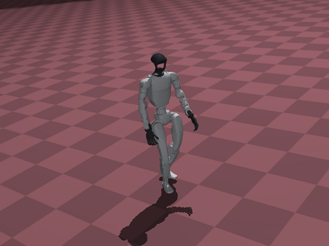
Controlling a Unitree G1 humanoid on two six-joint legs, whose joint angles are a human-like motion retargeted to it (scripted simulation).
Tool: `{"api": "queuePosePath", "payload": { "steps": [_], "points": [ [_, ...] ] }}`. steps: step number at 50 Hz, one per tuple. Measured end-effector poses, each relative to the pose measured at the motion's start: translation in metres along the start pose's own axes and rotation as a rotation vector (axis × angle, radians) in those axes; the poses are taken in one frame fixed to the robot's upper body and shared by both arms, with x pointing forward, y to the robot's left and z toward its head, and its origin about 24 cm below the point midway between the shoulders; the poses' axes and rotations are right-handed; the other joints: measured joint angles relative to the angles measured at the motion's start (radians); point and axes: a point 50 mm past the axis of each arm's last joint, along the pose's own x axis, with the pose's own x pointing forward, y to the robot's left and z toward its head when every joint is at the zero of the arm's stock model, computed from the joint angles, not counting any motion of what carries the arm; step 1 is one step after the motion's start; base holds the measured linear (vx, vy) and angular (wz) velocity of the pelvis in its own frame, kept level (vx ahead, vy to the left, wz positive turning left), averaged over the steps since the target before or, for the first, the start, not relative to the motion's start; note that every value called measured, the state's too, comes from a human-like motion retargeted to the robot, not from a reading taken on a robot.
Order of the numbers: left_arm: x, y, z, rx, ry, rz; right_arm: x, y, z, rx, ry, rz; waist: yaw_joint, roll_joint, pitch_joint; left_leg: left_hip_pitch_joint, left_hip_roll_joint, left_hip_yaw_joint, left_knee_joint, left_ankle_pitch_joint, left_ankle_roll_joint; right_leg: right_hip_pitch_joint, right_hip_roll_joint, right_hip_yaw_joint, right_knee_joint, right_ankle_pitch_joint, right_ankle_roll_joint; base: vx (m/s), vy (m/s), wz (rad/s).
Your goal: Run
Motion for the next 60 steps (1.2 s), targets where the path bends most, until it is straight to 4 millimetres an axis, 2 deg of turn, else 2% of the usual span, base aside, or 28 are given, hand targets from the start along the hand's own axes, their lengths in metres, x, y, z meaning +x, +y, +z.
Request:
{"api": "queuePosePath", "payload": {
  "steps": [2, 5, 7, 8, 10, 13, 17, 20, 21, 25, 31, 35, 39, 46, 50, 52, 55, 58, 60],
  "points": [
    [-0.017, -0.007, -0.051, 0.029, 0.193, -0.030, 0.002, 0.001, 0.005, 0.008, -0.007, -0.002, 0.007, 0.024, 0.016, -0.057, 0.058, 0.015, 0.210, -0.051, -0.009, 0.043, 0.037, -0.010, -0.010, -0.015, -0.019, 0.18, -0.07, 0.10],
    [-0.054, -0.017, -0.117, 0.071, 0.461, -0.094, 0.005, -0.001, 0.016, 0.029, -0.034, -0.017, 0.020, 0.079, 0.039, -0.167, 0.191, 0.032, 0.566, -0.087, -0.016, 0.100, 0.121, -0.033, -0.039, -0.026, -0.052, 0.17, -0.07, 0.08],
    [-0.081, -0.024, -0.149, 0.093, 0.603, -0.157, 0.006, -0.007, 0.025, 0.043, -0.065, -0.041, 0.040, 0.175, 0.034, -0.282, 0.335, -0.004, 0.774, -0.111, -0.026, 0.151, 0.264, -0.054, -0.177, 0.033, -0.084, 0.19, -0.06, -0.11],
    [-0.097, -0.027, -0.164, 0.100, 0.667, -0.186, 0.006, -0.008, 0.028, 0.048, -0.081, -0.051, 0.050, 0.185, 0.039, -0.305, 0.356, -0.009, 0.825, -0.113, -0.020, 0.161, 0.279, -0.048, -0.177, 0.030, -0.089, 0.21, -0.05, -0.12],
    [-0.123, -0.032, -0.186, 0.113, 0.766, -0.251, 0.007, -0.014, 0.035, 0.064, -0.114, -0.077, 0.072, 0.199, 0.033, -0.367, 0.383, -0.023, 0.876, -0.125, -0.004, 0.197, 0.315, -0.035, -0.248, 0.053, -0.097, 0.24, -0.05, -0.09],
    [-0.154, -0.041, -0.207, 0.099, 0.857, -0.331, 0.005, -0.018, 0.043, 0.078, -0.157, -0.096, 0.098, 0.197, 0.022, -0.414, 0.369, -0.031, 0.806, -0.149, 0.017, 0.233, 0.321, -0.010, -0.294, 0.058, -0.097, 0.27, -0.02, -0.06],
    [-0.173, -0.052, -0.216, 0.075, 0.891, -0.402, 0.002, -0.016, 0.043, 0.085, -0.186, -0.095, 0.104, 0.172, -0.004, -0.403, 0.276, -0.040, 0.539, -0.137, 0.026, 0.261, 0.285, 0.017, -0.312, 0.041, -0.090, 0.29, 0.00, 0.08],
    [-0.166, -0.055, -0.211, 0.077, 0.853, -0.410, 0.000, -0.010, 0.039, 0.086, -0.188, -0.083, 0.088, 0.148, -0.027, -0.343, 0.197, -0.050, 0.339, -0.088, 0.027, 0.276, 0.250, 0.030, -0.309, 0.017, -0.085, 0.27, 0.03, 0.21],
    [-0.160, -0.055, -0.207, 0.082, 0.829, -0.398, -0.001, -0.007, 0.037, 0.087, -0.184, -0.077, 0.082, 0.153, -0.031, -0.334, 0.195, -0.052, 0.330, -0.094, 0.030, 0.277, 0.250, 0.030, -0.296, 0.007, -0.086, 0.23, 0.04, 0.26],
    [-0.120, -0.040, -0.180, 0.106, 0.685, -0.280, -0.003, 0.005, 0.028, 0.096, -0.158, -0.052, 0.062, 0.138, -0.051, -0.252, 0.147, -0.051, 0.204, -0.085, 0.051, 0.299, 0.219, 0.030, -0.284, -0.016, -0.079, 0.21, 0.05, 0.31],
    [-0.050, -0.004, -0.107, 0.077, 0.382, -0.019, -0.007, 0.020, 0.012, 0.105, -0.110, -0.021, 0.052, 0.135, -0.081, -0.190, 0.109, -0.061, 0.089, -0.062, 0.044, 0.321, 0.189, -0.003, -0.288, -0.019, -0.076, 0.14, 0.04, 0.34],
    [-0.019, 0.011, -0.056, 0.041, 0.197, 0.088, -0.010, 0.024, 0.005, 0.096, -0.096, -0.009, 0.048, 0.126, -0.089, -0.160, 0.086, -0.071, 0.017, -0.036, 0.035, 0.333, 0.172, -0.025, -0.304, -0.015, -0.076, 0.09, 0.03, 0.30],
    [-0.005, 0.015, -0.024, 0.018, 0.084, 0.124, -0.011, 0.024, 0.004, 0.086, -0.108, -0.014, 0.045, 0.116, -0.086, -0.151, 0.073, -0.078, -0.021, -0.021, 0.032, 0.331, 0.161, -0.038, -0.307, -0.011, -0.071, 0.05, 0.04, 0.21],
    [0.001, 0.011, 0.002, -0.012, -0.031, 0.124, -0.013, 0.015, 0.011, 0.103, -0.168, -0.086, 0.053, 0.094, -0.066, -0.189, 0.061, -0.078, 0.001, -0.029, 0.041, 0.274, 0.134, -0.045, -0.235, -0.029, -0.060, 0.00, 0.00, 0.00],
    [0.002, 0.011, 0.022, -0.039, -0.131, 0.135, -0.013, 0.005, 0.028, 0.133, -0.256, -0.158, 0.061, 0.069, -0.045, -0.243, 0.047, -0.077, 0.046, -0.038, 0.047, 0.175, 0.090, -0.046, -0.087, -0.043, -0.050, -0.02, 0.01, 0.11],
    [0.001, 0.014, 0.036, -0.055, -0.205, 0.146, -0.015, -0.006, 0.048, 0.153, -0.342, -0.214, 0.062, 0.050, -0.028, -0.282, 0.032, -0.076, 0.086, -0.047, 0.051, 0.092, 0.047, -0.044, 0.035, -0.011, -0.036, -0.07, 0.01, 0.37],
    [-0.004, 0.018, 0.054, -0.076, -0.312, 0.164, -0.022, -0.031, 0.084, 0.186, -0.504, -0.339, 0.049, 0.010, 0.003, -0.366, -0.014, -0.094, 0.185, -0.069, 0.064, -0.055, 0.022, 0.055, 0.211, 0.023, 0.041, -0.09, 0.00, 0.82],
    [-0.014, 0.023, 0.049, -0.083, -0.333, 0.184, -0.039, -0.067, 0.119, 0.197, -0.674, -0.498, 0.057, -0.005, 0.029, -0.473, -0.032, -0.103, 0.346, -0.107, 0.076, -0.132, 0.013, 0.104, 0.301, 0.008, 0.071, -0.06, 0.01, 0.76],
    [-0.022, 0.027, 0.027, -0.073, -0.272, 0.188, -0.055, -0.095, 0.145, 0.184, -0.797, -0.617, 0.081, 0.009, 0.048, -0.545, -0.012, -0.092, 0.485, -0.116, 0.071, -0.133, 0.023, 0.113, 0.304, -0.021, 0.062, -0.02, 0.02, 0.50]
  ]
}}
